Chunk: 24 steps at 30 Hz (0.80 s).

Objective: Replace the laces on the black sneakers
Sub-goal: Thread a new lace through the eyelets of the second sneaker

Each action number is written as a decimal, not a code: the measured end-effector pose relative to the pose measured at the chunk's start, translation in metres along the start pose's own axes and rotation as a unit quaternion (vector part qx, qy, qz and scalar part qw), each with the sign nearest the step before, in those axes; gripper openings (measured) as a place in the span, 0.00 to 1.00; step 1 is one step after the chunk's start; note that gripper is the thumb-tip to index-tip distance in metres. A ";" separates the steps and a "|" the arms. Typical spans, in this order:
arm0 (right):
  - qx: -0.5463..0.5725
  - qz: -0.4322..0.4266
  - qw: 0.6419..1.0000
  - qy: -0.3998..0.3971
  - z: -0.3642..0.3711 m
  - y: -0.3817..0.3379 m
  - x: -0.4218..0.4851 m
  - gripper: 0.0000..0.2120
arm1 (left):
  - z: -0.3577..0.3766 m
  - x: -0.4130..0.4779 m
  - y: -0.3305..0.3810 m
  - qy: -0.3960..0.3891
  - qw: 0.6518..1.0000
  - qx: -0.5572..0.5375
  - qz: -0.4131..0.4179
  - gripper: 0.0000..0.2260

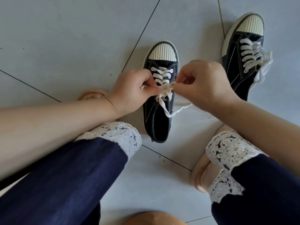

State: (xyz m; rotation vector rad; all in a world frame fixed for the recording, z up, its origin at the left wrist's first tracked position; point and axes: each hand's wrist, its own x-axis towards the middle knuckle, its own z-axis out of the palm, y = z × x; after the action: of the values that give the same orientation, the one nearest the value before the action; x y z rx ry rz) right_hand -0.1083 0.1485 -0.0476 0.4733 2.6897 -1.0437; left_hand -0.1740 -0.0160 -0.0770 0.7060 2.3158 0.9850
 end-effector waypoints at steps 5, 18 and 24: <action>-0.206 -0.094 0.974 -0.015 0.000 0.012 -0.008 0.04 | -0.008 -0.007 -0.007 -0.060 0.998 0.006 -0.026 0.05; 0.416 0.153 0.885 -0.145 0.014 0.012 0.001 0.07 | -0.001 -0.009 -0.006 -0.088 0.989 -0.073 -0.098 0.07; 0.358 0.162 0.913 -0.107 0.014 0.012 -0.001 0.09 | -0.003 -0.010 -0.009 -0.100 0.990 -0.050 -0.088 0.05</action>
State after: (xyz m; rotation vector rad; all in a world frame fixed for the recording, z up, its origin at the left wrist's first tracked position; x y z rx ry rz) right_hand -0.1020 0.1471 -0.0654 0.8292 1.8768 -1.8221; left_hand -0.1707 -0.0290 -0.0793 0.5242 2.0995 0.8994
